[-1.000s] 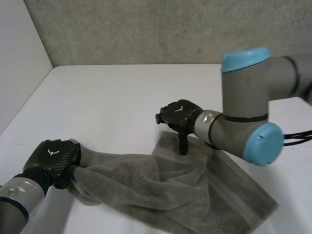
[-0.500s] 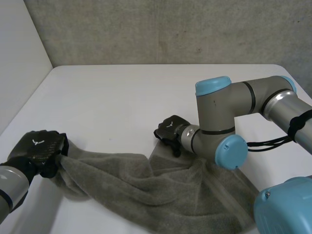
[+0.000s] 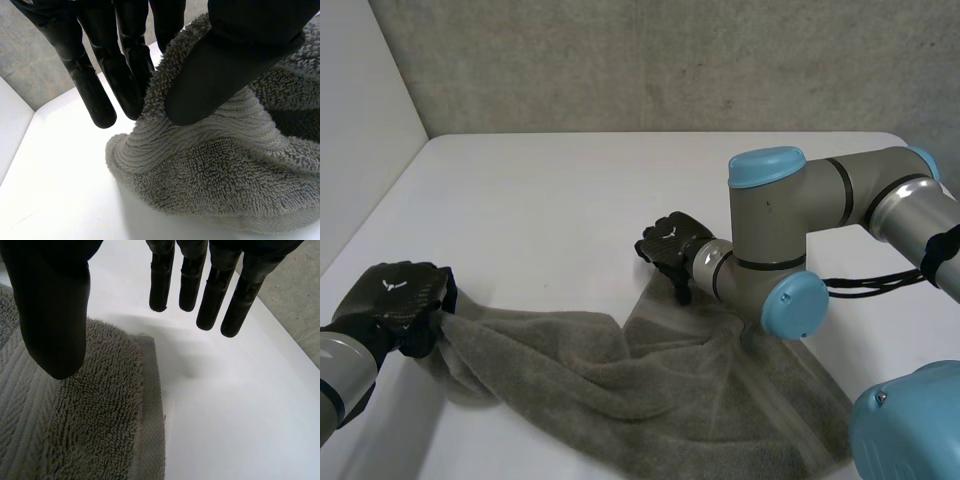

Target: Fold the towel.

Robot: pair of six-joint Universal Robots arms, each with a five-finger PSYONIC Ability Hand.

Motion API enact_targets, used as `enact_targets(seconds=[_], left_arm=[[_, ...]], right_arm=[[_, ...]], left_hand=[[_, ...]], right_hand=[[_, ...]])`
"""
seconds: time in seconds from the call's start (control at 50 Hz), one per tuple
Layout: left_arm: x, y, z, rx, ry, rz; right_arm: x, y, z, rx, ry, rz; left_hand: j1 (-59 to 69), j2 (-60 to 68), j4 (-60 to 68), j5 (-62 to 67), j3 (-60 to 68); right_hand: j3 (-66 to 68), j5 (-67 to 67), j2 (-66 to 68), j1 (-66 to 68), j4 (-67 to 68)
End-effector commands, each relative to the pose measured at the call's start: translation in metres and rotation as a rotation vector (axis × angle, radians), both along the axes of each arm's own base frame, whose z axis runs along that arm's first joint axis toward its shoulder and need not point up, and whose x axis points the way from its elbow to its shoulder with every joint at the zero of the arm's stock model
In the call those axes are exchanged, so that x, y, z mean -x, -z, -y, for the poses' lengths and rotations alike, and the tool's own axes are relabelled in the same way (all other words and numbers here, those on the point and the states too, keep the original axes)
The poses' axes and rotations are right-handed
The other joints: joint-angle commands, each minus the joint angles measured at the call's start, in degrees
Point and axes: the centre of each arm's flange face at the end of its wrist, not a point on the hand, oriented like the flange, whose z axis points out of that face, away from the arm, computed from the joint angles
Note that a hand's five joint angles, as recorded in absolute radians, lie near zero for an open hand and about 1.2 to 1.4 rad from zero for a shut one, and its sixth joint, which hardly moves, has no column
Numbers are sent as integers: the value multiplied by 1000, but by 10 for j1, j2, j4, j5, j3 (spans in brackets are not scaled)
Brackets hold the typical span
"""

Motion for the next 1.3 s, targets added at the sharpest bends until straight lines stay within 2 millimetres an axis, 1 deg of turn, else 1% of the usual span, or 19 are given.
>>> enact_targets(seconds=[0.02, 0.24, 0.38, 0.74, 0.8, 0.84, 0.86, 0.88, 0.9, 0.94, 0.96, 1.0, 1.04, 1.12, 1.16, 1.18, 1.22, 1.28, 1.3], left_arm=[[0, 0, 0, 1, 2, 0], [1, 3, 0, -12, 7, -2], [2, 2, 1, -9, 15, -7], [7, -13, 18, 58, 17, -57], [13, -28, 39, 146, 25, -94], [19, -41, 51, 202, 33, -131], [28, -59, 61, 263, 52, -180], [38, -81, 71, 326, 73, -244], [38, -81, 71, 327, 73, -245], [45, -127, 89, 448, 69, -381], [45, -127, 89, 449, 69, -382], [39, -165, 99, 559, 6, -514], [34, -175, 103, 597, -38, -568], [28, -175, 104, 607, -108, -627], [28, -149, 101, 533, -139, -616], [28, -149, 101, 533, -139, -616], [29, -107, 93, 416, -149, -572], [30, -83, 89, 348, -148, -546], [32, -59, 85, 280, -140, -518]], right_arm=[[0, 12, 0, -21, 0, -15], [-1, 27, 3, -34, 5, -28], [0, 14, 11, 1, 41, -3], [9, -21, 43, 73, 167, 129], [10, -51, 56, 161, 200, 180], [20, -114, 75, 329, 254, 302], [20, -115, 75, 330, 254, 303], [26, -151, 80, 420, 272, 383], [26, -151, 80, 421, 273, 383], [42, -223, 78, 558, 294, 587], [42, -224, 78, 559, 294, 588], [69, -270, 79, 603, 324, 750], [77, -280, 78, 594, 328, 790], [85, -275, 79, 522, 327, 773], [80, -243, 75, 387, 260, 653], [80, -243, 75, 386, 259, 652], [74, -199, 68, 239, 171, 510], [72, -175, 64, 170, 141, 444], [72, -150, 60, 111, 124, 378]], left_hand=[[99, 94, 94, 94, 94], [86, 80, 80, 81, 80], [82, 77, 77, 77, 77], [74, 69, 68, 69, 68], [79, 74, 74, 74, 73], [79, 74, 74, 74, 73], [77, 72, 72, 72, 72], [79, 74, 74, 74, 73], [79, 74, 74, 74, 73], [79, 74, 74, 74, 73], [79, 74, 74, 74, 73], [81, 75, 75, 76, 75], [81, 75, 75, 76, 75], [79, 74, 74, 74, 73], [72, 67, 67, 67, 67], [72, 67, 67, 67, 67], [59, 53, 53, 54, 53], [38, 33, 33, 34, 33], [18, 13, 13, 14, 13]], right_hand=[[-22, -4, -24, -21, -22], [13, 32, 12, 15, 14], [533, 552, 532, 535, 534], [534, 553, 533, 536, 535], [534, 553, 533, 536, 535], [534, 553, 533, 536, 535], [534, 553, 533, 536, 535], [534, 553, 533, 536, 535], [534, 553, 533, 536, 535], [534, 553, 533, 536, 535], [534, 553, 533, 536, 535], [534, 553, 533, 536, 535], [534, 553, 533, 536, 535], [534, 553, 533, 536, 535], [534, 553, 533, 536, 535], [534, 553, 533, 536, 535], [534, 553, 533, 536, 535], [534, 553, 533, 536, 535], [534, 553, 533, 536, 535]])
